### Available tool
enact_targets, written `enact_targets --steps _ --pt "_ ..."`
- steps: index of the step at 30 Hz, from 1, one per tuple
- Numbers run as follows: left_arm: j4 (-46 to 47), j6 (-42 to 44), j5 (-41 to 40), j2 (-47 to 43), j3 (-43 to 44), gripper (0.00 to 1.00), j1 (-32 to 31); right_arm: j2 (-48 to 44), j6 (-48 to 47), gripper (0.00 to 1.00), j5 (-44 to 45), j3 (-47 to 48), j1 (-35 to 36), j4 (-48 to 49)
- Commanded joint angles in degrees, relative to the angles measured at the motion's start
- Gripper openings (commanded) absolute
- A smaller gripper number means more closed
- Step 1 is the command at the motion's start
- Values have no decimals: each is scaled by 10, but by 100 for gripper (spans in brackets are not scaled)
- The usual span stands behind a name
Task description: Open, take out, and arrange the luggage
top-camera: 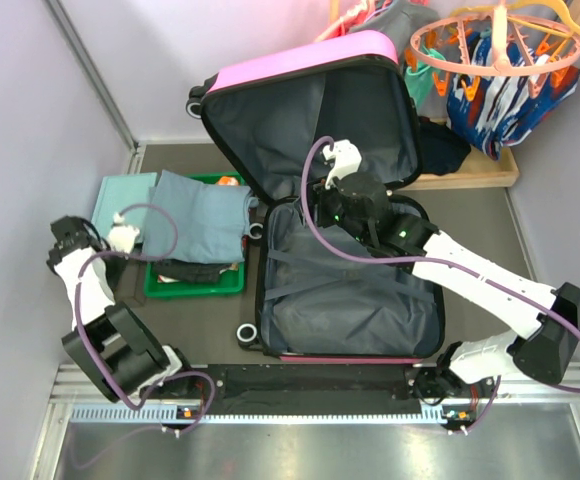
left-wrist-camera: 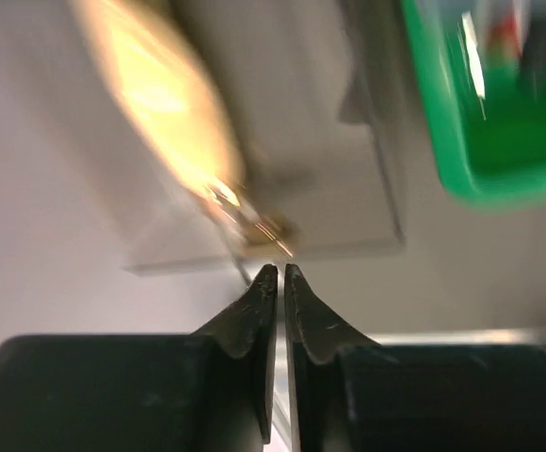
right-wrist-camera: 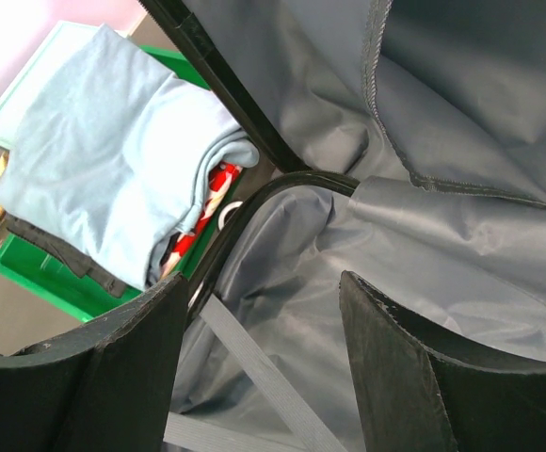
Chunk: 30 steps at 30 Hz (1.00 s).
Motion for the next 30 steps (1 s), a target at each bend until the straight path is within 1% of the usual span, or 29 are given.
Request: enact_targets --steps 1,3,4,5,8,9,11,12,14,16,18,19,21,22,25,26,28,30 --pt "-67 70 -49 -21 -47 11 35 0 -6 65 -6 13 6 8" --pt "-65 84 -55 -17 -59 10 43 1 -7 65 -6 12 6 9" --pt "-61 85 -78 -8 -73 10 46 2 -6 65 -6 11 6 9" --pt "-55 87 -81 -3 -80 10 48 3 -6 65 -6 11 5 10" --pt "-13 79 -84 29 -98 10 49 6 -6 65 -8 11 6 9" --pt "23 75 -83 39 -99 10 49 7 -6 65 -7 11 6 8" --pt "68 45 -69 64 -96 12 48 7 -6 65 -6 11 6 7" --pt "111 38 -62 74 -92 14 48 7 -6 65 -5 11 6 8" --pt "148 8 -10 79 -85 16 48 7 -6 65 -1 11 6 6" --pt "184 -22 26 83 -80 19 47 5 -3 65 1 8 6 3" --pt "213 -49 52 85 -82 21 45 3 0 65 5 2 7 4" --pt "255 -75 57 87 -84 21 43 3 1 65 8 0 6 4" --pt "292 -103 61 101 -79 23 40 3 0 65 13 -2 6 2" --pt "304 -128 62 109 -72 23 33 3 0 65 15 -2 6 0" --pt "336 -164 54 144 -42 25 11 3 -3 65 23 -1 6 -9" --pt "361 -170 46 152 -36 25 3 2 -4 65 27 -1 6 -12" --pt "382 -184 28 177 -19 27 -17 -3 -5 65 31 -2 6 -16" --pt "399 -191 29 199 1 30 -26 -9 -4 65 38 -6 6 -21"
